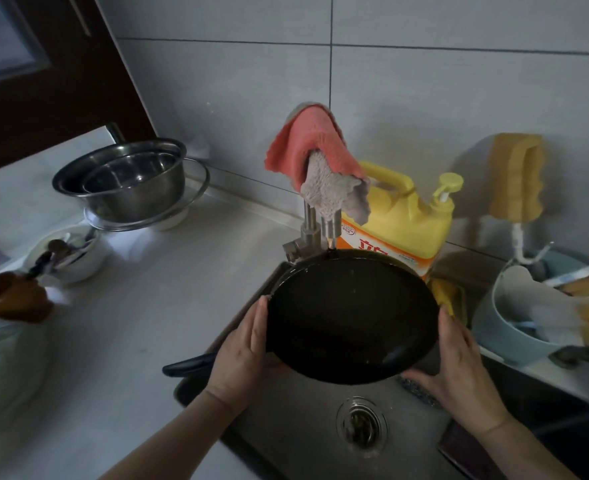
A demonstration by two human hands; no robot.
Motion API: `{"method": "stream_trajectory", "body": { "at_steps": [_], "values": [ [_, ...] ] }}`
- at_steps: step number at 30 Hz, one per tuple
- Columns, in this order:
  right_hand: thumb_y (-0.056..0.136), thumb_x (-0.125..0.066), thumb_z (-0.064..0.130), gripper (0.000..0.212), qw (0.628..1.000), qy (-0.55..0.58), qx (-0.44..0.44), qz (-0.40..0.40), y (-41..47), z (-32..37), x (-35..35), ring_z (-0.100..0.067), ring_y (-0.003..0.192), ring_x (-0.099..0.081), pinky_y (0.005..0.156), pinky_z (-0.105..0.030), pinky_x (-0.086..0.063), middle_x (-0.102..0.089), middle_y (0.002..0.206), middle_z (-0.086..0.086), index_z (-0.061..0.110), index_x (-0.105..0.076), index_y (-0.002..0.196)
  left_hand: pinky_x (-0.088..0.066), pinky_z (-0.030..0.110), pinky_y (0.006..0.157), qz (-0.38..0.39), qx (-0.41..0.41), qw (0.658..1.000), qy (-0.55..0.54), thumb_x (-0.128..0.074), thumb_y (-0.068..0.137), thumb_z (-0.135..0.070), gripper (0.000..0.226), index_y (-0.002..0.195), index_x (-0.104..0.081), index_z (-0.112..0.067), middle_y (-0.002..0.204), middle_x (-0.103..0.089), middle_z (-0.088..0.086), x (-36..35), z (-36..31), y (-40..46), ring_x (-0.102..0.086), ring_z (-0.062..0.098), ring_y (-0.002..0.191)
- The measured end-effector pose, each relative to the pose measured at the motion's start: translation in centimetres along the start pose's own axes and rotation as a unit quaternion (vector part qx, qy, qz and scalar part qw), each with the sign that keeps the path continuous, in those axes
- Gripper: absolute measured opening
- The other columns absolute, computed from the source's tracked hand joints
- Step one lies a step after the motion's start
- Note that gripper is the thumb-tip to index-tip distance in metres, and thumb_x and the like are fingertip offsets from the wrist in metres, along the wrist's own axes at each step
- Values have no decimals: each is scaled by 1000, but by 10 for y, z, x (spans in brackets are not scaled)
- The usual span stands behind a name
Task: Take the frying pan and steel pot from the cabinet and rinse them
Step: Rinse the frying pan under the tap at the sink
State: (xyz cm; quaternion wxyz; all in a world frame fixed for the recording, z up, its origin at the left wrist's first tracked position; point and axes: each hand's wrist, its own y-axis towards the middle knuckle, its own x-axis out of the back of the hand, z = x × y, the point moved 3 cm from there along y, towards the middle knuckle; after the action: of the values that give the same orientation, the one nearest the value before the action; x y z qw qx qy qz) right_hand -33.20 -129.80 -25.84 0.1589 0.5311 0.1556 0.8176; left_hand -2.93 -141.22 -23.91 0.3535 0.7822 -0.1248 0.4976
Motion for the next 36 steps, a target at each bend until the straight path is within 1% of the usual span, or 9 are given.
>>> {"method": "stream_trajectory", "body": {
  "at_steps": [3,7,12,15,20,24,26,32,36],
  "values": [
    [50,-85,43,140,1000,6,-25,5,-8,-10,6,-54,126,-44,96,-68,-41,-34,150,-24,19,3,156,-42,36,95,3,-18,1000,-16,-81,66,-49,125,152,2,-10,146,-31,17,-4,-10,8,-46,28,122],
    [46,-86,38,145,996,23,-80,12,-11,-13,19,-51,127,-43,99,-56,-33,-40,145,-29,30,10,154,-49,35,90,4,-22,1000,-16,-55,81,-60,100,149,-11,-1,145,-32,17,-7,-20,17,-55,29,115],
    [43,-89,36,149,997,21,-77,12,-12,-14,21,-49,126,-45,99,-58,-35,-41,144,-29,28,10,154,-47,31,89,-11,-29,1000,-1,-41,87,-68,94,143,-20,5,144,-33,18,-7,-24,17,-49,24,116],
    [45,-87,38,145,998,23,-51,9,-5,-6,15,-45,125,-42,97,-58,-35,-38,146,-24,23,7,155,-52,36,83,-21,-19,999,14,-50,79,-67,101,145,-18,3,141,-35,19,-3,-15,8,-48,27,115],
    [53,-78,44,135,1000,16,17,-9,13,19,3,-39,124,-40,95,-57,-33,-31,142,-15,18,6,155,-57,45,71,-9,25,999,35,-58,73,-64,106,146,-18,2,139,-36,19,6,11,-11,-62,39,101],
    [51,-89,38,142,998,20,60,-4,23,37,-9,-23,139,-24,99,-61,-28,-29,147,-18,11,4,155,-59,47,65,-5,51,998,39,-62,72,-64,108,147,-15,0,136,-40,23,15,28,-24,-65,41,92],
    [56,-86,41,138,997,19,72,-3,27,44,-13,-14,142,-15,101,-60,-29,-28,148,-18,9,4,155,-59,48,64,-10,49,998,48,-63,70,-65,113,148,-12,-1,136,-40,24,18,35,-30,-64,43,92],
    [59,-85,42,136,996,17,86,9,34,50,-14,-12,148,-4,104,-59,-31,-23,151,-16,11,6,155,-58,48,60,-8,61,997,37,-63,70,-64,112,147,-12,0,134,-42,28,24,37,-32,-64,45,86],
    [61,-75,49,119,999,-1,54,3,30,38,-9,-8,143,-11,103,-56,-31,-27,150,-13,-4,-16,150,-58,48,64,10,58,998,38,-60,72,-65,108,145,-17,3,137,-40,26,19,29,-23,-64,44,91]
  ]
}}
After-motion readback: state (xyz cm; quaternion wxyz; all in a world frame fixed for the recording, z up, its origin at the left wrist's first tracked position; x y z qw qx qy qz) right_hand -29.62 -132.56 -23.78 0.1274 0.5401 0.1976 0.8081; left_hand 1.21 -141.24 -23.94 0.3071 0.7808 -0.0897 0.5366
